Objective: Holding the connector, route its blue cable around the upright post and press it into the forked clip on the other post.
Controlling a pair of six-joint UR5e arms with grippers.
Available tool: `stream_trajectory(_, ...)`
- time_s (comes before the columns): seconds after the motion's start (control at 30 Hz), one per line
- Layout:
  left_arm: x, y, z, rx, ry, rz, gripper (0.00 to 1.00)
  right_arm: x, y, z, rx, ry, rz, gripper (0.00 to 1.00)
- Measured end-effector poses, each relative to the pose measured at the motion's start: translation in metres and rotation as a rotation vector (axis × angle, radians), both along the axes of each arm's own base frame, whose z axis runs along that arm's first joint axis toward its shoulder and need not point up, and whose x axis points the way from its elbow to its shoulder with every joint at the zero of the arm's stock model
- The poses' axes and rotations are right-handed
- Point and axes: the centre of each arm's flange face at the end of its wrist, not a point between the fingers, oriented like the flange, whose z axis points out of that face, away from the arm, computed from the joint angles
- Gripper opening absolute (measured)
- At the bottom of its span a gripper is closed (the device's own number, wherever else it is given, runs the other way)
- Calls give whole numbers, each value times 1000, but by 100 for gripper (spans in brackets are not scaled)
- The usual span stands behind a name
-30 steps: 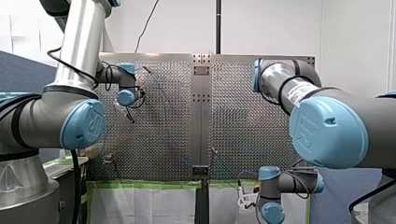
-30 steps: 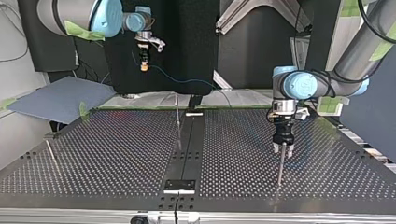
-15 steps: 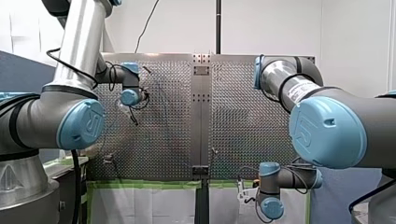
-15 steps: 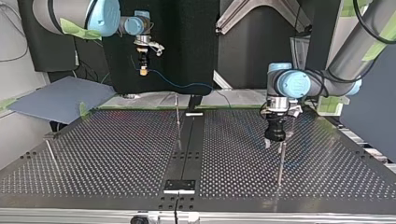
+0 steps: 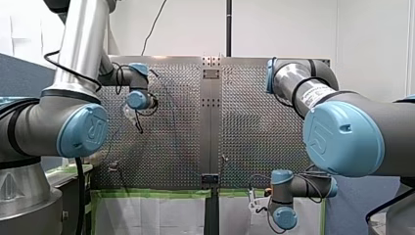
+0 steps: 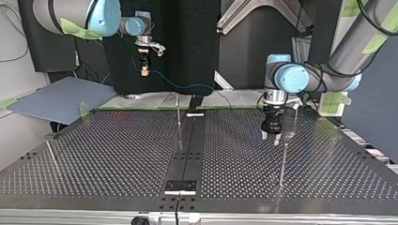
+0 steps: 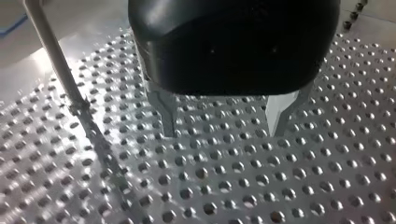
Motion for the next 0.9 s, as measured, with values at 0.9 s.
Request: stream_trajectory(0.9,-83,0,33,30,82,-62,95,2,1,-1,10,8,6,0)
